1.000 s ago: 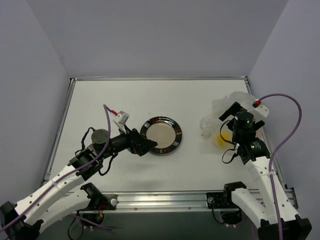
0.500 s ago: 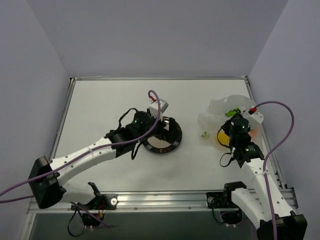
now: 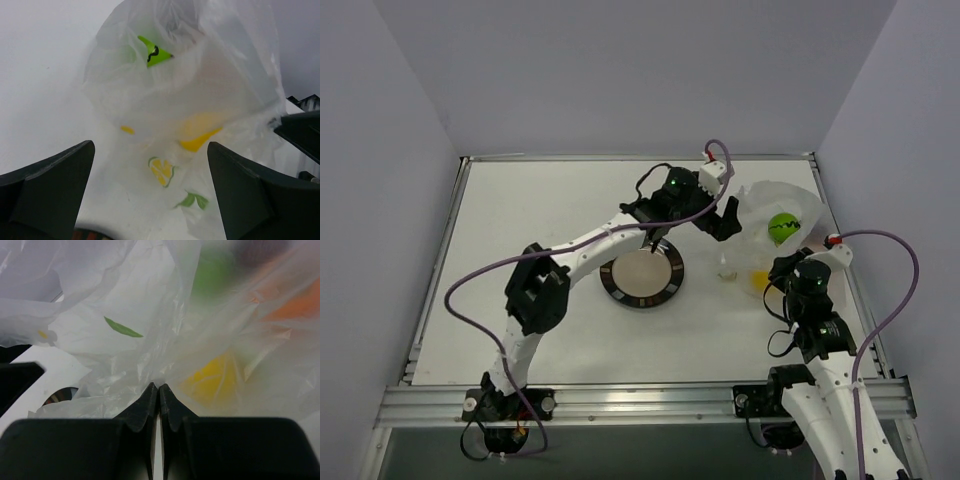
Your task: Take the fake fruits out of the plastic bag
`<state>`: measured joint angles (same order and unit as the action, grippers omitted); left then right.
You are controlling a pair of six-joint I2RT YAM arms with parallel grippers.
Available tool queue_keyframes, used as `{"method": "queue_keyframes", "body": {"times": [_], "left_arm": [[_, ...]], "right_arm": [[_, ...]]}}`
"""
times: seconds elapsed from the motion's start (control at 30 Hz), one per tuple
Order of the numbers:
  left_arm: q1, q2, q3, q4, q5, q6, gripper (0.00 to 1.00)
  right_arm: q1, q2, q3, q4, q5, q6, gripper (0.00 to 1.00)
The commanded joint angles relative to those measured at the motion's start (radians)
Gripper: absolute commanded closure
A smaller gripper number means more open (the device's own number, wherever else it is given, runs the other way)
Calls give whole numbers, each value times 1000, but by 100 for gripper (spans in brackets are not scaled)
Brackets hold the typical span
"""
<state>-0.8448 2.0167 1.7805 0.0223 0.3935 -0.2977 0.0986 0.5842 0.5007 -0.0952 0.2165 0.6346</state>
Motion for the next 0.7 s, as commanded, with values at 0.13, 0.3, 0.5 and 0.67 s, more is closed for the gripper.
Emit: {"method": "queue_keyframes", "body": {"times": [0.13, 0.3, 0.5, 0.67], "left_arm": [[3, 290, 452, -171, 36, 91, 6], [9, 439, 663, -191, -181, 42, 24], [47, 247, 443, -16, -384, -11, 98], [76, 103, 163, 131, -394, -66, 98]], "right_arm": [[0, 3, -10, -8, -141, -19, 100], [1, -1, -17, -3, -137, -21, 100], [-10, 63, -25, 79, -52, -12, 100], [-57, 258, -27, 256, -45, 23, 100]]}}
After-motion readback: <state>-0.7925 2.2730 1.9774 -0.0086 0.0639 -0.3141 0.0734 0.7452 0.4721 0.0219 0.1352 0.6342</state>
